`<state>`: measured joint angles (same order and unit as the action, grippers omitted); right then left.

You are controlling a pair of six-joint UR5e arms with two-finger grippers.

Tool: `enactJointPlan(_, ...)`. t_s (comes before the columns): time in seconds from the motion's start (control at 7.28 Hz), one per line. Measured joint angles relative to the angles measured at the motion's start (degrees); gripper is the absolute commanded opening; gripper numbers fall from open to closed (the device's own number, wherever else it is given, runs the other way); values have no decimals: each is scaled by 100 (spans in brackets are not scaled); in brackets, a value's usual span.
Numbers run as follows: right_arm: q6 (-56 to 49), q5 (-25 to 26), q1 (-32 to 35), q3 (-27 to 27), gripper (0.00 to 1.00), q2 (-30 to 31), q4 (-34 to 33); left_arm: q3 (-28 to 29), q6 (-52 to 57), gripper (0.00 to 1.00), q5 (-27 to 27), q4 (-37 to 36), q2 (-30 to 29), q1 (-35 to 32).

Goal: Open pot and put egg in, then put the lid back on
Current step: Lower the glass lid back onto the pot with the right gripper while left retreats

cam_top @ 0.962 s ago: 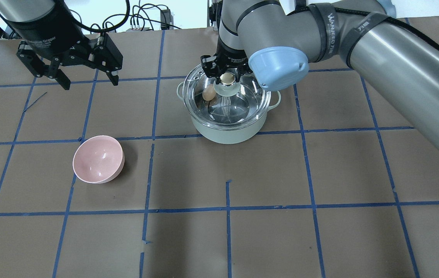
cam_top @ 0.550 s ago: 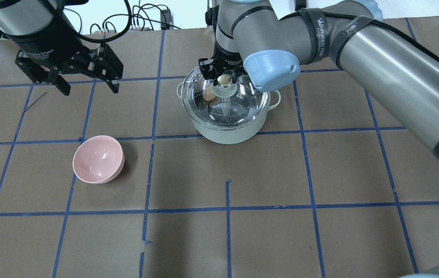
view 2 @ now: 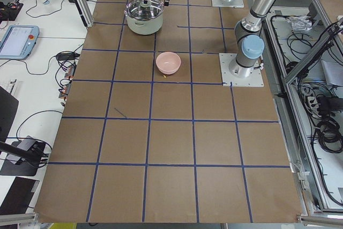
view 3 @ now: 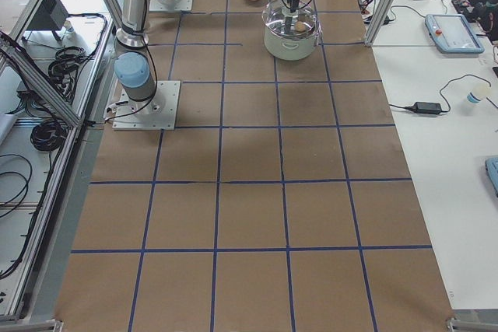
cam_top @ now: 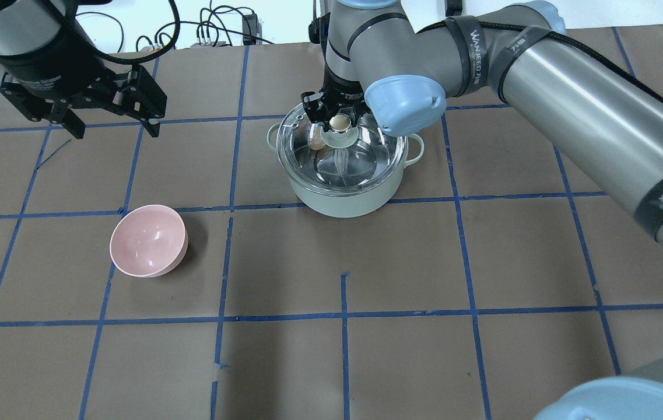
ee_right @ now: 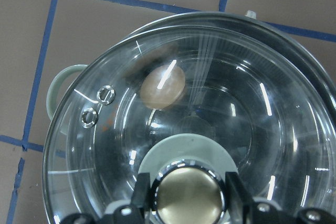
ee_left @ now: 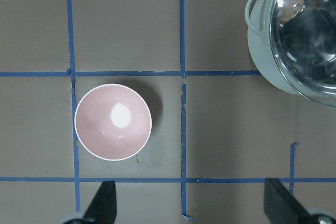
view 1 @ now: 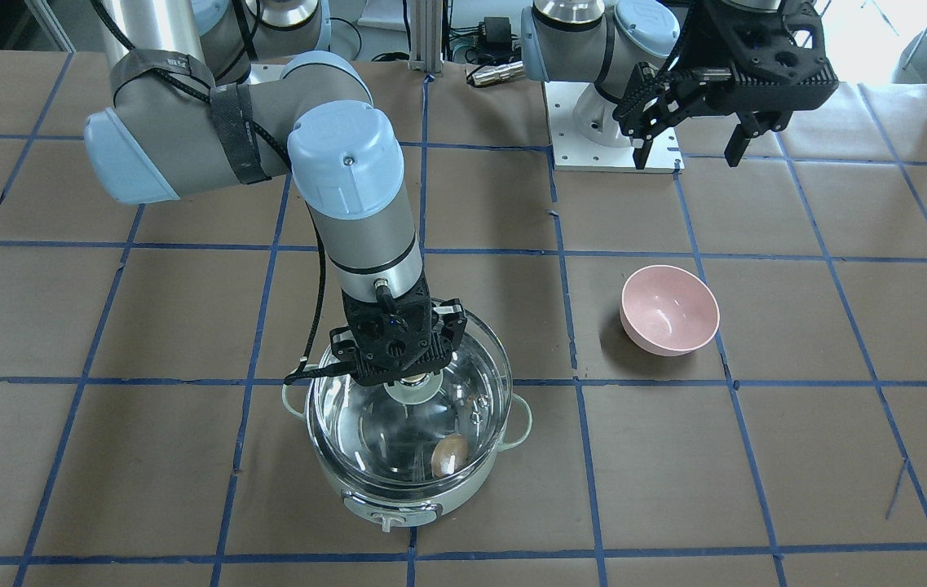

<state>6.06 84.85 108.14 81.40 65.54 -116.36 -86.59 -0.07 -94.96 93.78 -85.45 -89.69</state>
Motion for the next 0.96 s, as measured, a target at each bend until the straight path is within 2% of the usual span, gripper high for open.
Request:
enactJointPlan(0.55,-146,-4,-60,-149,50,-21,0,-18,33,100,209,-3,-12,16)
enactJointPlan(0.96,-198,10,-65,-129,56,-51,0,-25,34,100,379,-83,-23,27)
